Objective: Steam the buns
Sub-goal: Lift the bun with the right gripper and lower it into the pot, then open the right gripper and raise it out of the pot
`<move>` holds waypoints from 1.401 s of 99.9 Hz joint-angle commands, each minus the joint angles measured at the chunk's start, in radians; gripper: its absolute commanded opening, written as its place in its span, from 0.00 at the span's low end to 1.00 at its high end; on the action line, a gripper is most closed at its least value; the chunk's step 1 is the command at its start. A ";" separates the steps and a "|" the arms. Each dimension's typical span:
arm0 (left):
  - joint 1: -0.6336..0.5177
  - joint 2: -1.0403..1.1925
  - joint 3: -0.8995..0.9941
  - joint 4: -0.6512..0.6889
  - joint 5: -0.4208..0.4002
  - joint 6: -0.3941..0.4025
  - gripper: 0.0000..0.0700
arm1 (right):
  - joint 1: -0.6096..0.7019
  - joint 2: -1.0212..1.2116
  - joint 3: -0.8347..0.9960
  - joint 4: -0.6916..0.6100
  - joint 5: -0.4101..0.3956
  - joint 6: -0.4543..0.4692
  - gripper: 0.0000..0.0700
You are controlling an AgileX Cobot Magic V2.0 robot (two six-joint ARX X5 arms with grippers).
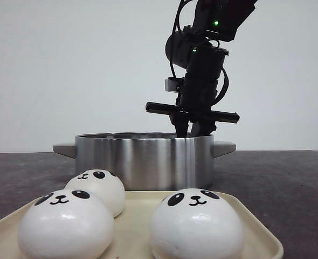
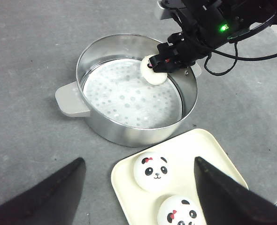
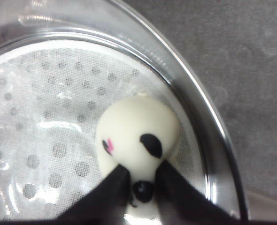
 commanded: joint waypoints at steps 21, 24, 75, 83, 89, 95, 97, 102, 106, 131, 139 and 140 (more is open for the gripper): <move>-0.005 0.006 0.010 0.011 -0.003 0.010 0.63 | 0.008 0.027 0.023 0.023 0.003 -0.008 0.53; -0.005 0.006 0.010 0.011 -0.003 0.010 0.63 | 0.009 0.027 0.023 0.029 0.003 -0.008 0.55; -0.005 0.013 0.010 -0.013 -0.002 -0.019 0.63 | 0.054 -0.157 0.267 -0.189 -0.005 -0.196 0.60; -0.005 0.027 0.010 -0.018 0.011 -0.066 0.63 | 0.086 -0.260 0.266 -0.233 0.067 -0.238 0.55; -0.005 0.045 0.010 -0.029 0.036 -0.097 0.63 | 0.114 -0.341 0.266 -0.269 0.119 -0.253 0.47; -0.007 0.070 0.009 -0.050 0.063 -0.124 0.63 | 0.147 -0.431 0.264 -0.308 0.188 -0.256 0.30; -0.009 0.080 0.009 -0.059 0.069 -0.134 0.63 | 0.161 -0.463 0.264 -0.320 0.216 -0.257 0.23; -0.021 0.106 0.008 -0.080 0.083 -0.152 0.63 | 0.200 -0.546 0.264 -0.344 0.294 -0.261 0.04; -0.036 0.128 0.003 -0.096 0.088 -0.159 0.63 | 0.239 -0.612 0.264 -0.354 0.358 -0.264 0.00; -0.175 0.261 -0.083 -0.075 0.079 -0.206 0.63 | 0.514 -0.939 0.264 -0.414 0.547 -0.265 0.00; -0.222 0.315 -0.115 -0.043 0.067 -0.216 0.63 | 0.564 -0.999 0.263 -0.494 0.612 -0.235 0.00; -0.227 0.322 -0.117 -0.039 0.061 -0.218 0.63 | 0.568 -1.005 0.263 -0.505 0.623 -0.230 0.00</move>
